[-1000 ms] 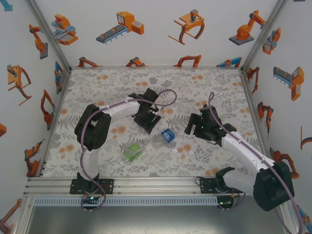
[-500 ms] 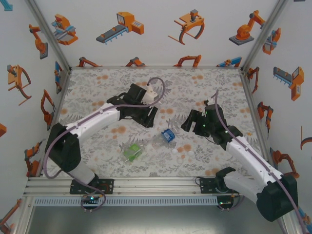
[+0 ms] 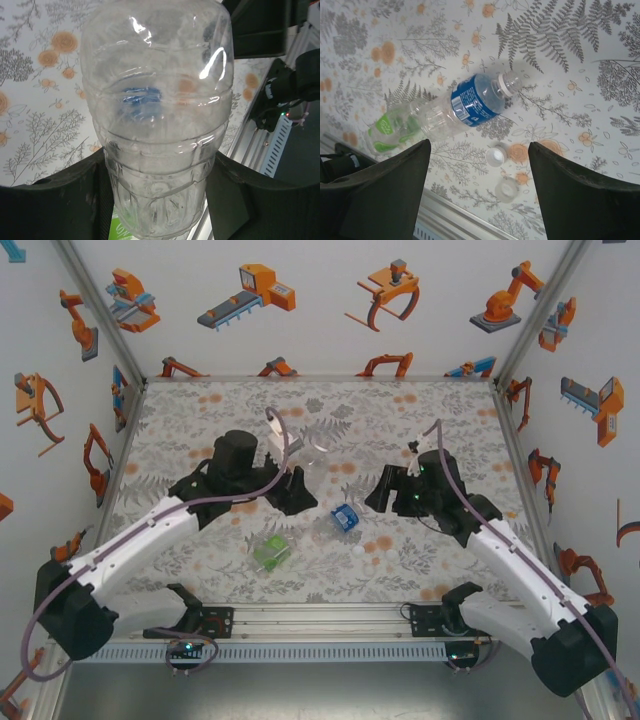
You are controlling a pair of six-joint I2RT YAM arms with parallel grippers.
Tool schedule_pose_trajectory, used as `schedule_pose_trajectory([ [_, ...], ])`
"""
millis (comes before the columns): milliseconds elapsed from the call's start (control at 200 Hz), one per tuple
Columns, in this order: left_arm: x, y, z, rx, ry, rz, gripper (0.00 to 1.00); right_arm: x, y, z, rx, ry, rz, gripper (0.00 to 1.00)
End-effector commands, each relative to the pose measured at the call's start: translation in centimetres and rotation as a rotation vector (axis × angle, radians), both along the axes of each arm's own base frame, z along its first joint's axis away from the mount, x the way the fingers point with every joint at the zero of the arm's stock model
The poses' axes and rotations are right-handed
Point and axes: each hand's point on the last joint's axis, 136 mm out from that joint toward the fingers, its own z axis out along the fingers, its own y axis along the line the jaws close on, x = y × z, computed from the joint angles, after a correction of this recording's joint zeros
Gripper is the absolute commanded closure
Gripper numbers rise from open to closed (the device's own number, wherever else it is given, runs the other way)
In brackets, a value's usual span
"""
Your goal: Screw on the bottle caps
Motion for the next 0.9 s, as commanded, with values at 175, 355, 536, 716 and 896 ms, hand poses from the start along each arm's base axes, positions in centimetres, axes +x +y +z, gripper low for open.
schedule_pose_trajectory([
  [175, -1.8, 1.5, 3.4, -0.133, -0.103, 0.007, 0.9, -2.4, -2.9, -3.5, -0.195, 0.137, -0.055, 0.31],
  [355, -2.6, 2.1, 3.0, -0.152, -0.085, 0.015, 0.92, -3.7, -4.0, -5.8, -0.257, 0.22, -0.079, 0.34],
  [536, -2.8, 2.5, 2.5, -0.16, -0.08, 0.029, 0.93, -4.6, -4.2, -6.9, -0.339, 0.255, -0.084, 0.39],
  [716, -3.3, 2.5, 2.0, -0.16, -0.046, 0.017, 0.94, -5.9, -3.7, -7.4, -0.415, 0.265, -0.069, 0.41],
  [896, -3.8, 3.1, 2.2, -0.186, -0.055, 0.037, 0.95, -7.0, -3.3, -7.9, -0.455, 0.274, -0.064, 0.41],
])
